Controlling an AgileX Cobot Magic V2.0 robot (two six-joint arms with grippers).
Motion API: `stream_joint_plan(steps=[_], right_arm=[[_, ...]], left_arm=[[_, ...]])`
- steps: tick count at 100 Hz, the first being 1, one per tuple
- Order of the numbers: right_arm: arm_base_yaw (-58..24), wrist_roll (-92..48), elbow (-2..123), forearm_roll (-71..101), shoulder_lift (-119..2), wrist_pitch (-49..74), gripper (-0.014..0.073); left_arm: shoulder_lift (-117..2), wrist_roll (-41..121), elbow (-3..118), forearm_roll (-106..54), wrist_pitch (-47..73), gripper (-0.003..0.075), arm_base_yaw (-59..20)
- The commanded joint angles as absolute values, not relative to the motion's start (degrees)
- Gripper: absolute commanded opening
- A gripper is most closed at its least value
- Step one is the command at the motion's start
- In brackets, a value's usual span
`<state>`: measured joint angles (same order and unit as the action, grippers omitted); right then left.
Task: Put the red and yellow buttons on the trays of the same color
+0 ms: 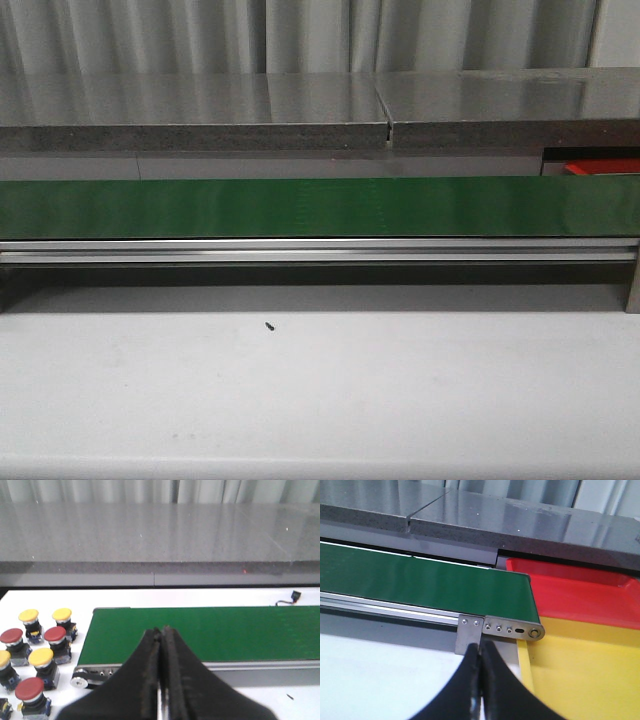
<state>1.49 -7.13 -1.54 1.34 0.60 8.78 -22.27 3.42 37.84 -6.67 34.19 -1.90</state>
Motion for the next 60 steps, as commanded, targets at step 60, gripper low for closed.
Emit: stream_joint_plan(steps=[60], right_arm=[[1.29, -7.14, -1.52, 0.90, 1.57, 4.18, -0.0067]], left_arm=[[-45.19, 2.96, 50.03, -11.10, 51.30, 0.0063, -2.34]])
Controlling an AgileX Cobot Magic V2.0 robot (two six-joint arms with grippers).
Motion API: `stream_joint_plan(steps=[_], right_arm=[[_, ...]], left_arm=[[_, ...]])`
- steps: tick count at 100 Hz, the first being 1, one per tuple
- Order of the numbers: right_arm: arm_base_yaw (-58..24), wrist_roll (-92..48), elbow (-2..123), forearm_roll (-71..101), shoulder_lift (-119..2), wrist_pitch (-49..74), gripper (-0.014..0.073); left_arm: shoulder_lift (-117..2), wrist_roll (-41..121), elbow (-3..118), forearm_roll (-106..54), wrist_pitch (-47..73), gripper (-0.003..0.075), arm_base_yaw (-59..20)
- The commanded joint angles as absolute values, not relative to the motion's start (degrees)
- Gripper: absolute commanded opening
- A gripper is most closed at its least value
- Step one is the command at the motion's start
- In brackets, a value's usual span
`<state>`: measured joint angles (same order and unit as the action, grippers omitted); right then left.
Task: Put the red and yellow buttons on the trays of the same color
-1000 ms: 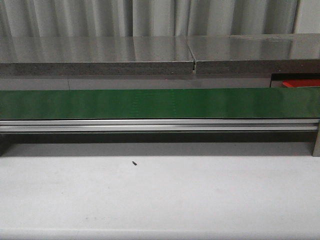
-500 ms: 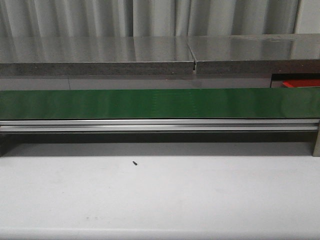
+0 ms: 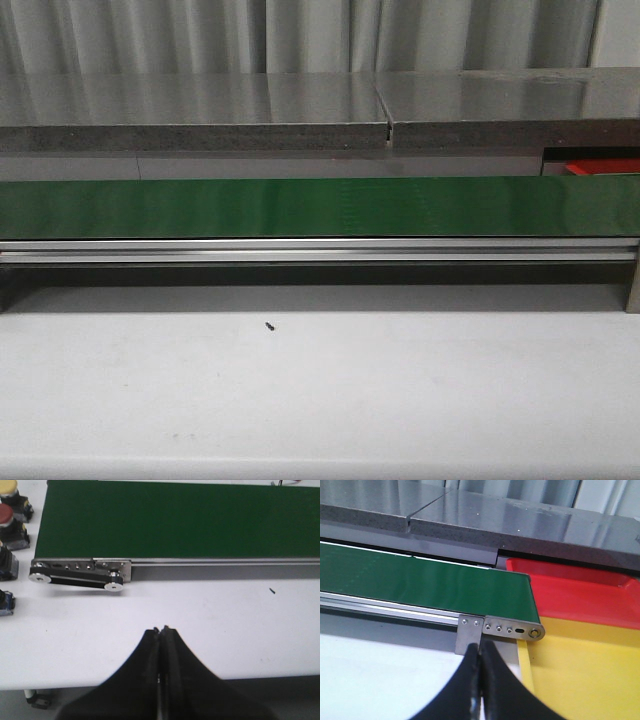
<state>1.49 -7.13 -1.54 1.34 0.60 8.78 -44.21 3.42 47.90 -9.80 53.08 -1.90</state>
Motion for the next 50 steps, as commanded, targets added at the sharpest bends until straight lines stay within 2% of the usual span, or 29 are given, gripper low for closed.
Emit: stream_joint_plan(steps=[1, 2, 9, 21, 27, 35, 50], right_arm=[[1.29, -7.14, -1.52, 0.90, 1.57, 4.18, -0.0067], [1.29, -7.14, -1.52, 0.90, 1.57, 4.18, -0.0067], [1.29, -7.14, -1.52, 0.90, 1.57, 4.18, -0.0067], [1.29, -7.14, -1.52, 0.90, 1.57, 4.18, -0.0067], [1.29, -7.14, -1.52, 0.90, 1.57, 4.18, -0.0067], [1.29, -7.14, -1.52, 0.90, 1.57, 4.18, -0.0067], [1.29, -7.14, -1.52, 0.90, 1.57, 4.18, -0.0067]], left_arm=[[-45.34, 2.96, 50.03, -11.10, 51.27, 0.0083, -2.34], [-45.34, 2.96, 49.93, -11.10, 51.27, 0.0083, -2.34], [-45.62, 2.96, 49.84, -11.10, 51.27, 0.0214, -2.34], [-45.62, 2.96, 49.84, -11.10, 50.96, 0.0480, -2.34], [-45.62, 2.96, 49.84, -11.79, 50.96, 0.0565, -2.34], [-45.62, 2.96, 49.84, -11.94, 51.40, 0.0606, -2.34], [-47.59, -2.37, 49.84, -7.97, 51.37, 0.0608, -2.34]])
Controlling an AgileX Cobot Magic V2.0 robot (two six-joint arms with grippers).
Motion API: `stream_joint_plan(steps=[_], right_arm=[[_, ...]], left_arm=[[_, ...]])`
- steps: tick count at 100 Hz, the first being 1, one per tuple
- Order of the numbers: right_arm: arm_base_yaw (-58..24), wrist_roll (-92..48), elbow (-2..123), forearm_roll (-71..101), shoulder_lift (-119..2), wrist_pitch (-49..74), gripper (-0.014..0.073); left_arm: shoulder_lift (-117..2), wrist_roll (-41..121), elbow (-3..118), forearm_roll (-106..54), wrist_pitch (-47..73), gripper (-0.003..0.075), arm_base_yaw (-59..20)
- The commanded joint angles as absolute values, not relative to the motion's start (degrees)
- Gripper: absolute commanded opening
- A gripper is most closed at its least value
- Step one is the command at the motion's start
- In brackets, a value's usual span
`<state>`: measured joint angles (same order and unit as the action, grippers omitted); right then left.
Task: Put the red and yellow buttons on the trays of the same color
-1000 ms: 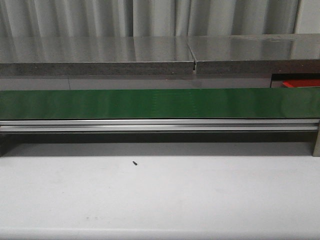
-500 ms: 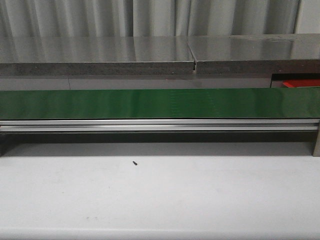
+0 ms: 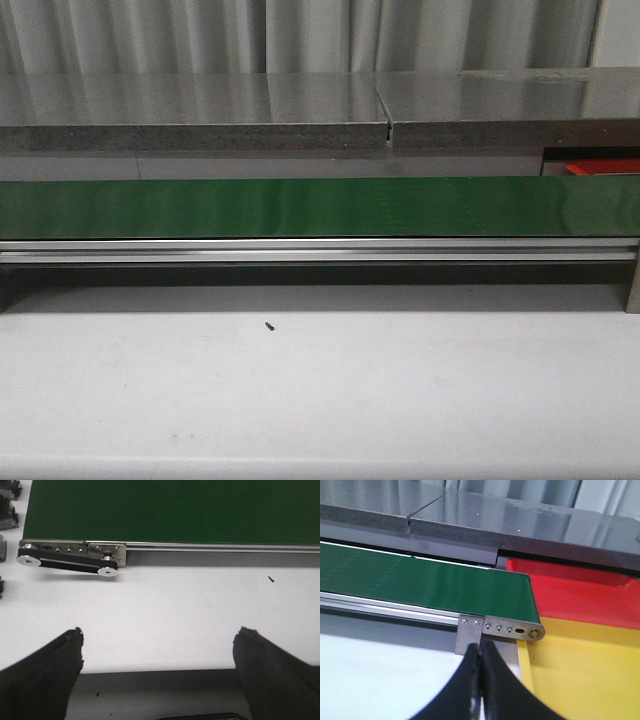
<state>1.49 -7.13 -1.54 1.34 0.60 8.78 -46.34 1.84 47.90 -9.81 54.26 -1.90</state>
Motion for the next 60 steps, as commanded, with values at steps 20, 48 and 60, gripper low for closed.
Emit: stream_joint_plan(steps=[20, 48, 60], right_arm=[[1.29, -7.14, -1.52, 0.90, 1.57, 4.18, -0.0067], [1.29, -7.14, -1.52, 0.90, 1.57, 4.18, -0.0067], [1.29, -7.14, -1.52, 0.90, 1.57, 4.18, -0.0067]], left_arm=[[-55.20, -10.21, 49.94, 0.51, 49.48, 0.0608, 1.71], [-65.91, -9.97, 49.94, -1.78, 44.78, 0.0608, 15.53], [-68.65, -9.97, 49.94, -1.78, 43.04, 0.0608, 19.43]])
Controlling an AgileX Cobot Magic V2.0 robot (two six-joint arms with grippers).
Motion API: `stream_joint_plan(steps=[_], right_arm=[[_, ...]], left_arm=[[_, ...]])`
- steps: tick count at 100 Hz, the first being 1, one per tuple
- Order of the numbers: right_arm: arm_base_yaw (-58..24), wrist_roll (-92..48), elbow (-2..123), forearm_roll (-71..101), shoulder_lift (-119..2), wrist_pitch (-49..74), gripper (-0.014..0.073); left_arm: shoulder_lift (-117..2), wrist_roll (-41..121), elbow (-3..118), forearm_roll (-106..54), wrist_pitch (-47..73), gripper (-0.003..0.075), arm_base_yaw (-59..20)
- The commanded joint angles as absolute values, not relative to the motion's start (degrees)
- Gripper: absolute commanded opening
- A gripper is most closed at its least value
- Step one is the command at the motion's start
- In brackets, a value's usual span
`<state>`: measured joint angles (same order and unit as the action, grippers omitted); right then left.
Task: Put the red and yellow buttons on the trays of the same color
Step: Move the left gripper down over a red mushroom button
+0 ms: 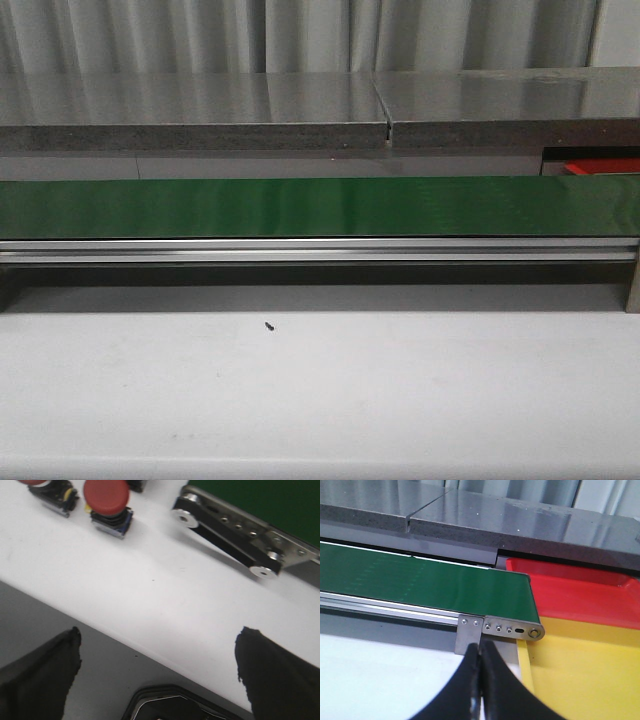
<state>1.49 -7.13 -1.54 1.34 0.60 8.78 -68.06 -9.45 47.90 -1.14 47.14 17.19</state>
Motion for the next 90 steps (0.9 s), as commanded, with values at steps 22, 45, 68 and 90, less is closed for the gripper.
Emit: stream_joint_plan(steps=[22, 45, 68, 90], right_arm=[[1.29, -7.14, -1.52, 0.90, 1.57, 4.18, -0.0067], [1.29, -7.14, -1.52, 0.90, 1.57, 4.18, -0.0067], [1.29, -7.14, -1.52, 0.90, 1.57, 4.18, -0.0067], [1.29, -7.14, -1.52, 0.90, 1.57, 4.18, -0.0067]], left_arm=[[-74.29, -9.97, 50.78, -2.03, 39.81, 0.0608, 24.44], [-81.97, -9.97, 56.25, -3.27, 38.69, 0.0608, 25.30], [-88.61, -9.97, 61.63, -3.39, 39.00, 0.0608, 25.30], [-92.79, -9.97, 65.27, -3.39, 39.79, 0.0608, 25.30]])
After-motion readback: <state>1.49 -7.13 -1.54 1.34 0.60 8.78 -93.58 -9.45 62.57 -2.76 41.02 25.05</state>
